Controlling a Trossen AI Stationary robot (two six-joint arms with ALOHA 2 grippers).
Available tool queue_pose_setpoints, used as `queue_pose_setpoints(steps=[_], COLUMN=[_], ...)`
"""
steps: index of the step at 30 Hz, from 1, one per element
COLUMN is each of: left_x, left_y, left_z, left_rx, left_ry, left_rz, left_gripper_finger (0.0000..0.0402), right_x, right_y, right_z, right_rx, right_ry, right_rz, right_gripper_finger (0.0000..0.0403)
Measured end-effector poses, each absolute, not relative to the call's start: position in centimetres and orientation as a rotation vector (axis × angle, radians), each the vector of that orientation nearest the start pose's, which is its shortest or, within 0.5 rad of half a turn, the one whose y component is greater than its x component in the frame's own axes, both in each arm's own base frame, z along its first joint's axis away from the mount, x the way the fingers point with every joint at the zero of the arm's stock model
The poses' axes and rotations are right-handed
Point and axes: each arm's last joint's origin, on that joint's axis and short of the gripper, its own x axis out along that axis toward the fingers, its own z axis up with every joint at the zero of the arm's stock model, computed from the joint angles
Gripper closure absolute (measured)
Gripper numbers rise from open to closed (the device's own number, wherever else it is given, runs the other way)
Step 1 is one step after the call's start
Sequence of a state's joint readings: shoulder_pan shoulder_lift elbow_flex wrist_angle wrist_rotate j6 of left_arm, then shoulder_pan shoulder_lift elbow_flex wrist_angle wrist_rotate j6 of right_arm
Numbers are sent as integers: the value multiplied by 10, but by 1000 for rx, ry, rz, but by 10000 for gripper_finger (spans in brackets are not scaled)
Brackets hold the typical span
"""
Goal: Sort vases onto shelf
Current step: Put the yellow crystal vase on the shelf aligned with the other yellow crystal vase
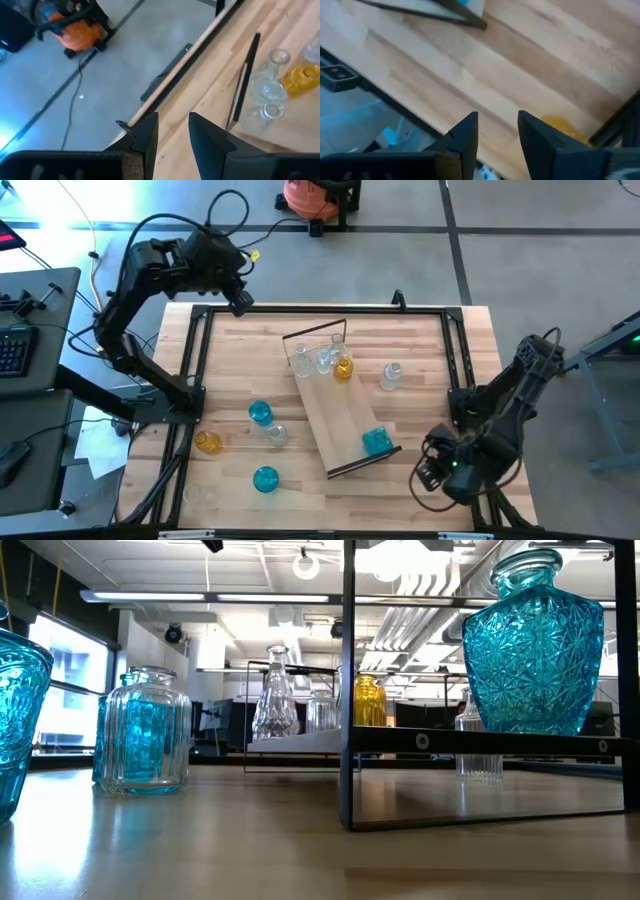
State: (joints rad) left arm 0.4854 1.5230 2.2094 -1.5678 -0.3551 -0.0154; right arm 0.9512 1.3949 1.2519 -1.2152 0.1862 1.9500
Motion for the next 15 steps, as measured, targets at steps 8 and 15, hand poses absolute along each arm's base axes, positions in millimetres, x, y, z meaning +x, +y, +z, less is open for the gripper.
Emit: queue_pose_setpoints(steps=[8,15], left_x=[195,196], left_y=[114,114], left_z=[485,484], left_rx=[-7,126], left_ry=[978,1037], left_rz=[742,666], left_gripper_finger=[300,300], right_x=[143,144], right_y=[215,218], right_z=[312,331], right_rx=[1087,1246], right_ry=[1192,1283], right_rz=[-511,-528], right_gripper_finger=[281,281])
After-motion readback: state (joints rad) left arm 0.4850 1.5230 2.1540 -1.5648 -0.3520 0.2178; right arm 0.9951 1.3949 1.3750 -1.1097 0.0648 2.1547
